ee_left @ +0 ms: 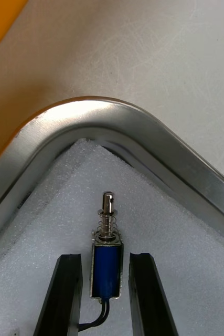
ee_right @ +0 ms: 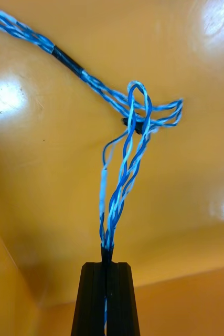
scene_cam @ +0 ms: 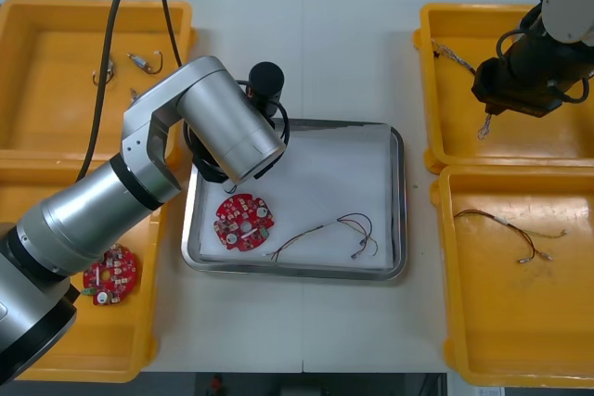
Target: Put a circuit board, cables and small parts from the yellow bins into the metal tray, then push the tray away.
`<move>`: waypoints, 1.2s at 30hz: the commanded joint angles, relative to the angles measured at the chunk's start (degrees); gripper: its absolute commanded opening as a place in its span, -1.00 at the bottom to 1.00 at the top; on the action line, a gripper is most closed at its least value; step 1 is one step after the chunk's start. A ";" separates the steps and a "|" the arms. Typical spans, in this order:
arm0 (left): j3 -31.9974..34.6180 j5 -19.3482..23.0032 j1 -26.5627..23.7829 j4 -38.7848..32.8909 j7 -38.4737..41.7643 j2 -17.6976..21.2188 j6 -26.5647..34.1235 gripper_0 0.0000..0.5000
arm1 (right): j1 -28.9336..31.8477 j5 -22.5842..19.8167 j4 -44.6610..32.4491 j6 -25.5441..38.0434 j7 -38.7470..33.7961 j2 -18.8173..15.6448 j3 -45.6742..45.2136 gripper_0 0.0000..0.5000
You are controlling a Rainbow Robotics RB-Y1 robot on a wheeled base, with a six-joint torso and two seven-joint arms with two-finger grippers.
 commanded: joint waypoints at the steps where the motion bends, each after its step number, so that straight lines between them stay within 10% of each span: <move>1: -0.92 -0.72 0.38 -0.77 -4.21 -1.21 0.28 0.31 | 0.20 -0.98 -5.02 3.19 7.13 -4.53 -1.26 -1.00; 10: -0.13 2.00 0.29 -7.80 -3.50 0.72 5.29 0.74 | 0.20 -4.59 -10.38 12.77 18.56 -6.73 -8.11 -1.00; 21: 4.44 16.15 -3.75 -20.98 -3.68 9.25 13.11 0.83 | 0.20 -4.76 -16.45 19.45 29.63 -6.73 -12.60 -1.00; 36: 13.32 38.47 -12.28 -17.20 -9.57 26.03 13.82 0.94 | 0.28 -10.04 -26.29 22.18 32.62 -5.76 -12.42 -1.00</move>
